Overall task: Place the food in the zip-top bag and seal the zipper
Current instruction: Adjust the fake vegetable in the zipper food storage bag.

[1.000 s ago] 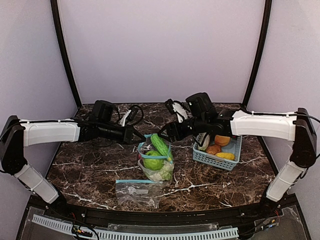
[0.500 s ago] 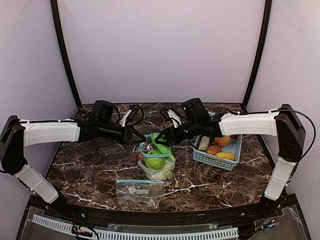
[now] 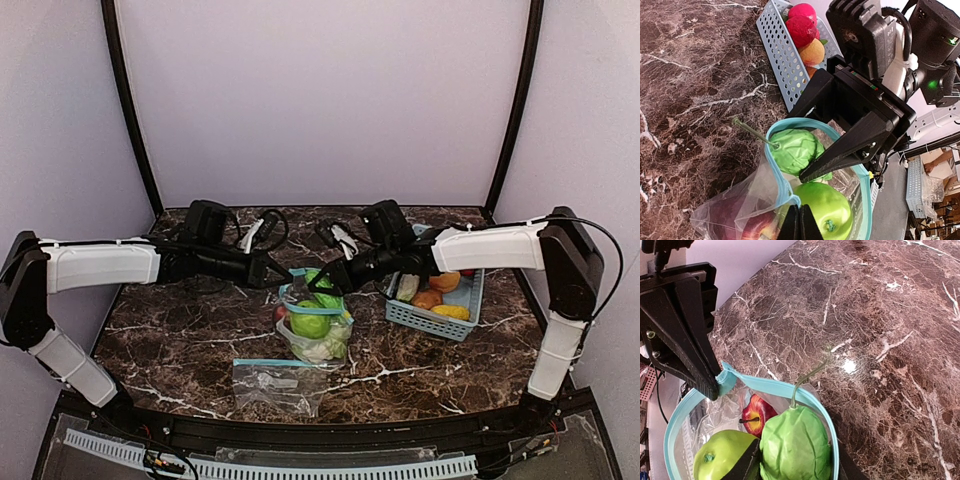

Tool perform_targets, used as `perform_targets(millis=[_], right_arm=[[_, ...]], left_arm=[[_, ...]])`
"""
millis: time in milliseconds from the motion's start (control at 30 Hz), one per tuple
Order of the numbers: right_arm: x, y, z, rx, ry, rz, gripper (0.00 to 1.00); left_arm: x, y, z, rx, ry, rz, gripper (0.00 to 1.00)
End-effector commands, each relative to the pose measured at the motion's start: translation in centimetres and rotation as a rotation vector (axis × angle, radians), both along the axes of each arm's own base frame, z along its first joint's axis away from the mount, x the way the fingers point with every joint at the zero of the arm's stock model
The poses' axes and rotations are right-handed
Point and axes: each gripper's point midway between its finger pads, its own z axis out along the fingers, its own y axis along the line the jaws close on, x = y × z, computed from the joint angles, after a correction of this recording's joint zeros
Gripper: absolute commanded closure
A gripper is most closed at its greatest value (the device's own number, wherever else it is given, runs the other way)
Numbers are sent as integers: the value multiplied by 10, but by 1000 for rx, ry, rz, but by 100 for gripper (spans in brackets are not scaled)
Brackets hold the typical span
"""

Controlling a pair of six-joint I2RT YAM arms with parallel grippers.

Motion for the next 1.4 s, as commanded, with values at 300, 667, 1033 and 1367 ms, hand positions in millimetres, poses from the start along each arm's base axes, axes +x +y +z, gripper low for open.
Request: perform_targets(millis=[300,667,1033,1367], right_arm=[[2,-26,-12,-146,-84,-73,62],[-9,-43,60,-152,-260,-193,25],[-10,-15,47,-200,-257,-174,57],[11,-5,30,-254,-302,-202,56]], left_arm=[[26,5,37,0,-101,118,99],[18,2,8,42,0,79,99],[15,-1,11,30,-9,52,99],[12,-3,14,20,-20,18,99]])
